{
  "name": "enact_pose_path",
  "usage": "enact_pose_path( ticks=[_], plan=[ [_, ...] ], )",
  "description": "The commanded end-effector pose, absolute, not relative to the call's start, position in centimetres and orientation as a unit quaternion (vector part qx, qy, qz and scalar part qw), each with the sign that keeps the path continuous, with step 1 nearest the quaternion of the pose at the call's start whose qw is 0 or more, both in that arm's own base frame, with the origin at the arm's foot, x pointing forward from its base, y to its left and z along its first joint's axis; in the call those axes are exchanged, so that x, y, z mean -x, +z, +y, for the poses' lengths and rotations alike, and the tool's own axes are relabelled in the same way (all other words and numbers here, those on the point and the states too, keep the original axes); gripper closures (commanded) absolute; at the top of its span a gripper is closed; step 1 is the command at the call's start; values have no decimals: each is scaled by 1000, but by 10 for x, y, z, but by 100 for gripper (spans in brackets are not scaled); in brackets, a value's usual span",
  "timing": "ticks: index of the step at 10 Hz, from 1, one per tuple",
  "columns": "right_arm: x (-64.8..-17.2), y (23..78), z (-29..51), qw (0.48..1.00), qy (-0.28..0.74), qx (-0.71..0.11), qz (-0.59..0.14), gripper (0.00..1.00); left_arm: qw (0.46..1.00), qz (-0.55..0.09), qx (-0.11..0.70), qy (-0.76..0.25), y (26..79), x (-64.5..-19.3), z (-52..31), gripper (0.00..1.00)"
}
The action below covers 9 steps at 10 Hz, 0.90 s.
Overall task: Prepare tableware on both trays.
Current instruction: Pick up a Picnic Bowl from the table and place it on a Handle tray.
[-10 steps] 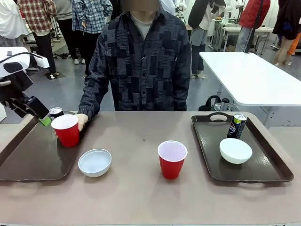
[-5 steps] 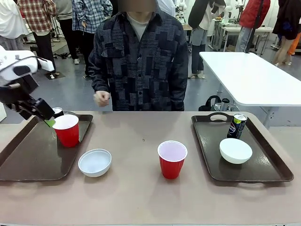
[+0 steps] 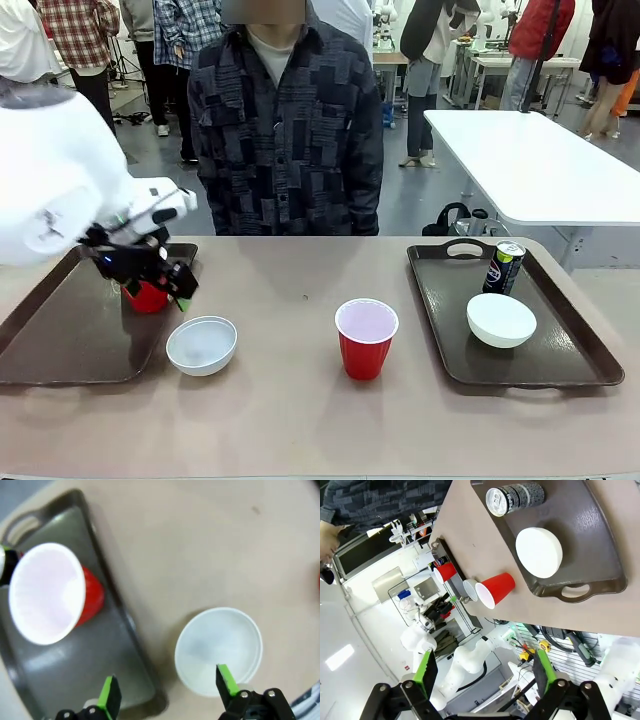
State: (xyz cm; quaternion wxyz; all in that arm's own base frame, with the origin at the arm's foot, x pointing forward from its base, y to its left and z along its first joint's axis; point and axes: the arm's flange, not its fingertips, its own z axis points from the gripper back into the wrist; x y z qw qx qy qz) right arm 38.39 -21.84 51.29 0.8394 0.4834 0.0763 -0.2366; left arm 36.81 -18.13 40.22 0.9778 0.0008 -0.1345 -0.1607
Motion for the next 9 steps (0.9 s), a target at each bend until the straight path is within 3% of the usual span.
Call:
enact_pose_path(
  ticks=[1,2,3,9],
  plan=[
    [-383,515,-218,838,-237,-486,76,0,981,-140,-35,-127,339,-329,-160,0],
    [-383,515,-218,838,-237,-486,76,0,978,-139,-36,-154,340,-331,-155,0],
    [-383,515,-218,838,-237,-486,76,0,979,-129,-6,-156,382,-374,-187,0],
    [-383,515,-218,838,-237,-486,76,0,984,-104,-8,-146,364,-378,-188,0]
  ],
)
